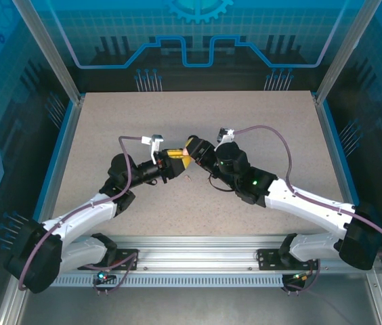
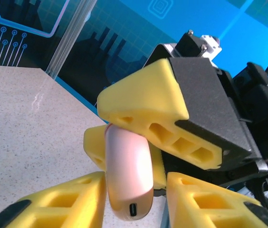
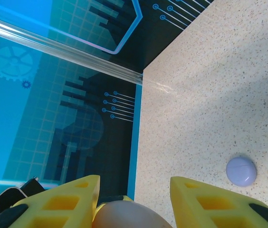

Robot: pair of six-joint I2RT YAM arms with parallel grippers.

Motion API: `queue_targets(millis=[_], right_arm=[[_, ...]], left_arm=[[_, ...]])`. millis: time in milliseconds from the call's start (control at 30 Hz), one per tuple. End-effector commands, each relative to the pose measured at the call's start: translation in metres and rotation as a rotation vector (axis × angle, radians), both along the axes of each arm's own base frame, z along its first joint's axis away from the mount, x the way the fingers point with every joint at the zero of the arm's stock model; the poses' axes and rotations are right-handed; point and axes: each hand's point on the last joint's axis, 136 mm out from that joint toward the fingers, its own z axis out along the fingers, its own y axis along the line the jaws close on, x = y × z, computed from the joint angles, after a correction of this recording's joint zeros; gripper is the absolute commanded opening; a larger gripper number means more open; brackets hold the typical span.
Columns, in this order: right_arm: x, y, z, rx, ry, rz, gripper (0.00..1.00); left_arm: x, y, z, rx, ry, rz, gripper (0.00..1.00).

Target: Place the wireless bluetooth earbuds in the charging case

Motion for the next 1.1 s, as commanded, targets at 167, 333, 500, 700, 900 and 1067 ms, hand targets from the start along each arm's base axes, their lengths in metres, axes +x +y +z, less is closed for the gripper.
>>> queue_targets(millis=[167,333,500,700,900,1067], right_arm=[[0.000,0.004,-0.002,0.027,0.004,-0.018,0.34],[0.000,0.007,-0.004,0.029,0.011,-0.009,0.34],[0.001,0.007,0.000,0.032,-0.004,-0.006,0.37],[-0.002,-0.018,0.019,-0.026,-0.068,-0.045,0.77],[-0.013,-0.060,0.034,-0.171,-0.173,-0.029,0.78],[-0.020,-0.064,0.042,-0.318,-0.328,0.219,0.77]], left_arm=[[0.003,0.002,0.011,-0.061,-0.035,0.012,0.37],[0.006,0.000,0.011,-0.075,-0.032,0.002,0.25],[0.006,0.000,0.010,-0.077,-0.033,0.005,0.07],[0.005,0.001,0.008,-0.072,-0.024,0.006,0.00],[0.002,0.000,0.008,-0.055,-0.015,-0.004,0.00],[0.000,-0.001,0.008,-0.029,-0.009,-0.019,0.00]])
